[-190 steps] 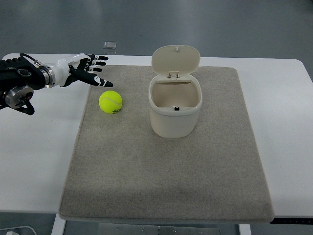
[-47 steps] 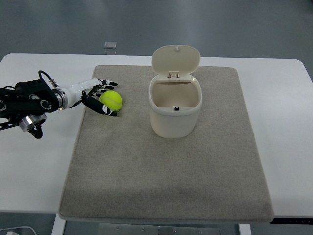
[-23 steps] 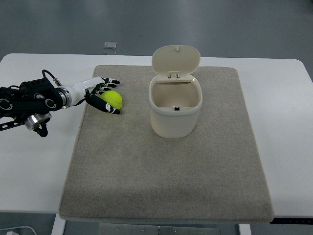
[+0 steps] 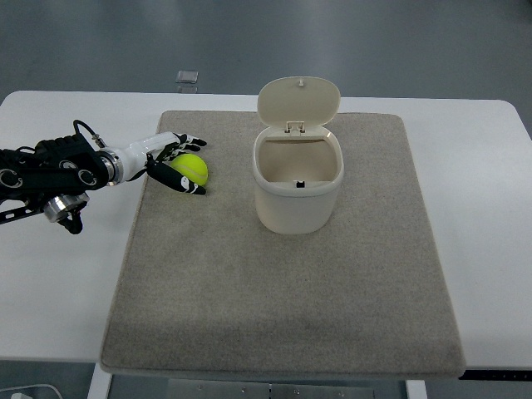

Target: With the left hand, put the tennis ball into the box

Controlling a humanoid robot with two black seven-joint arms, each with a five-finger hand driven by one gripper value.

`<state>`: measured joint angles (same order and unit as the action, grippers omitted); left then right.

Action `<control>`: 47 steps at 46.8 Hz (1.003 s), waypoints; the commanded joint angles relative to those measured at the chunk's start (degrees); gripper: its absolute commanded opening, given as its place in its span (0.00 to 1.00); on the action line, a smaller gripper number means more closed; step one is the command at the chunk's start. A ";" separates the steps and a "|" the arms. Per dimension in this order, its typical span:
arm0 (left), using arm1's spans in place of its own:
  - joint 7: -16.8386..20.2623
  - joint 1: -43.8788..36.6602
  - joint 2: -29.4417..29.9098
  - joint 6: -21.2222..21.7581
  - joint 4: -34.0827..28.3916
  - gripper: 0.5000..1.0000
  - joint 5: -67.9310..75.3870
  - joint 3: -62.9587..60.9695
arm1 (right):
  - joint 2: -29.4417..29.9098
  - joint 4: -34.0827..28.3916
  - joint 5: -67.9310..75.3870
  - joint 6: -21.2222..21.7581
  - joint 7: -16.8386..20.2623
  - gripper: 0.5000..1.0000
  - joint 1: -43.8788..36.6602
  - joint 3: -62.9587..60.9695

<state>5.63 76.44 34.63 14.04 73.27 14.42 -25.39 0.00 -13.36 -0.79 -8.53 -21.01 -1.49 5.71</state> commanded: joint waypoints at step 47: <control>-0.44 5.56 6.58 1.25 7.66 0.98 -0.62 0.70 | 0.00 0.00 0.00 0.00 0.00 0.88 0.00 0.00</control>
<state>5.47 80.99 39.85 15.10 78.63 13.82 -24.24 0.00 -13.36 -0.79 -8.53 -21.01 -1.50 5.71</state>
